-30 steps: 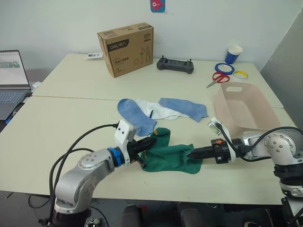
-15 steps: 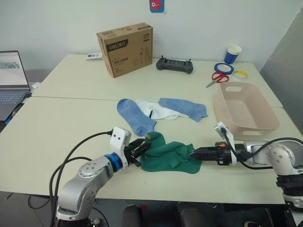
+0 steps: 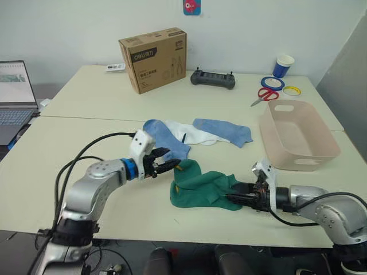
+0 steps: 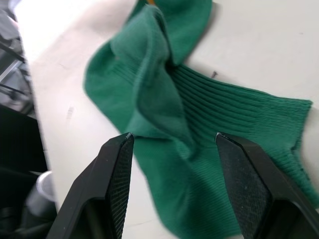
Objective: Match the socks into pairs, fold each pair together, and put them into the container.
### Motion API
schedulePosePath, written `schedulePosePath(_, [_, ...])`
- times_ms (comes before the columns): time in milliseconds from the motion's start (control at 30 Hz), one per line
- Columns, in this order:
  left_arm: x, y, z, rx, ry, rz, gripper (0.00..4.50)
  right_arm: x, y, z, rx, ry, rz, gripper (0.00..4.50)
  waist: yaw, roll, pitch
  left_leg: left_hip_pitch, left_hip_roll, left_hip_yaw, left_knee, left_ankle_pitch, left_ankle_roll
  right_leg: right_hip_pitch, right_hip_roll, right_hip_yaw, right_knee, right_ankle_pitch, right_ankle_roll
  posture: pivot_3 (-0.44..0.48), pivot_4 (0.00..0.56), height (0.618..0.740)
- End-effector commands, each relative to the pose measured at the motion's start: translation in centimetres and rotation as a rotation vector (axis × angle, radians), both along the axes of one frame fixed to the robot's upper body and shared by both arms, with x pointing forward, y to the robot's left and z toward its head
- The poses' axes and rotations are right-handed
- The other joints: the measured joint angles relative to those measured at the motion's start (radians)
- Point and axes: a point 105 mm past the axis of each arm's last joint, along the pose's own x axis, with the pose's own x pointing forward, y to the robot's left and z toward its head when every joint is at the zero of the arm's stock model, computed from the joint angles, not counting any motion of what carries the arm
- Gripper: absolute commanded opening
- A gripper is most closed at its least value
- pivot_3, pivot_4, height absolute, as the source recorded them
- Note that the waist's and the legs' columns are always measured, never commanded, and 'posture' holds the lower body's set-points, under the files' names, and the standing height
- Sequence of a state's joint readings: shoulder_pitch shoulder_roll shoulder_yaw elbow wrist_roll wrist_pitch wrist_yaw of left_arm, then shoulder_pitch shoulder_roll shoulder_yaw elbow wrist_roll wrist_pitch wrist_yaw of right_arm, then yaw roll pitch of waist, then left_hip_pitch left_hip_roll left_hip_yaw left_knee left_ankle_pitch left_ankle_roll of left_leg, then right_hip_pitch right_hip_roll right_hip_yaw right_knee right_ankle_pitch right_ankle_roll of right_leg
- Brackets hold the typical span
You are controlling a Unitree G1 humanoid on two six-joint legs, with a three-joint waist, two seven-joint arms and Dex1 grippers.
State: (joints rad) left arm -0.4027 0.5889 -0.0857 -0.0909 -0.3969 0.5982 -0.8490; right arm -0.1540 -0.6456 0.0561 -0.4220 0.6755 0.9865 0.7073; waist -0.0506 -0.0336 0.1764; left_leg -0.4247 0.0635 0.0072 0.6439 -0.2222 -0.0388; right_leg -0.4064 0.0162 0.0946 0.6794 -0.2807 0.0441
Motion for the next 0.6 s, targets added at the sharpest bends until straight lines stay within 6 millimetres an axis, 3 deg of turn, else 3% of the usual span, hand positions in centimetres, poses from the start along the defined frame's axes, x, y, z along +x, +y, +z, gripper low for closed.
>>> schedulePosePath(33, [0.9, -0.5, -0.8, 0.089, -0.023, -0.075, 3.17, -0.5, 1.2, 0.8, 0.000, -0.069, 0.046, 2.81, 0.002, 0.000, 0.000, 0.000, 0.000, 0.000, 0.000, 0.000, 0.000, 0.000, 0.000, 0.000, 0.000, 0.000, 0.000, 0.000, 0.150, 0.740])
schedulePosePath(133, [0.8, -0.7, -1.8, 0.131, 0.012, -0.136, 3.17, -0.4, 1.7, 0.7, -0.006, -0.084, 0.048, 2.81, -0.003, 0.000, 0.000, 0.000, 0.000, -0.001, 0.000, 0.000, 0.000, 0.000, 0.000, 0.000, 0.000, 0.000, 0.000, 0.000, 0.150, 0.740])
schedulePosePath(233, [0.7, -0.8, -1.9, 0.124, 0.006, -0.155, 2.59, 0.0, 2.0, 0.9, 0.010, -0.091, 0.032, 2.20, -0.004, 0.000, 0.000, 0.000, 0.001, -0.001, 0.000, 0.000, 0.000, 0.000, 0.001, -0.001, 0.001, 0.000, 0.000, 0.000, 0.150, 0.740])
schedulePosePath(433, [0.8, -0.7, -1.0, 0.084, -0.008, -0.136, 0.69, 0.0, 2.2, 1.3, 0.031, -0.087, 0.034, 0.06, -0.002, 0.000, 0.000, 0.000, 0.001, -0.001, 0.000, 0.000, 0.000, 0.000, 0.000, -0.001, 0.001, 0.000, 0.000, 0.000, 0.150, 0.740])
schedulePosePath(500, [0.6, -0.5, -1.0, 0.077, -0.006, -0.135, 0.06, 0.0, 2.1, 1.2, 0.029, -0.088, 0.033, 0.00, -0.002, 0.000, 0.000, 0.000, 0.001, -0.001, 0.000, 0.000, 0.000, 0.000, 0.000, -0.001, 0.001, 0.000, 0.000, 0.000, 0.150, 0.740])
schedulePosePath(600, [0.4, -0.2, -0.6, 0.064, -0.015, -0.125, 0.02, -0.1, 1.7, 1.3, 0.028, -0.085, 0.039, 0.00, -0.002, 0.000, 0.000, 0.000, 0.001, -0.001, 0.000, 0.000, 0.000, 0.000, 0.000, -0.001, 0.001, 0.000, 0.000, 0.000, 0.150, 0.740])
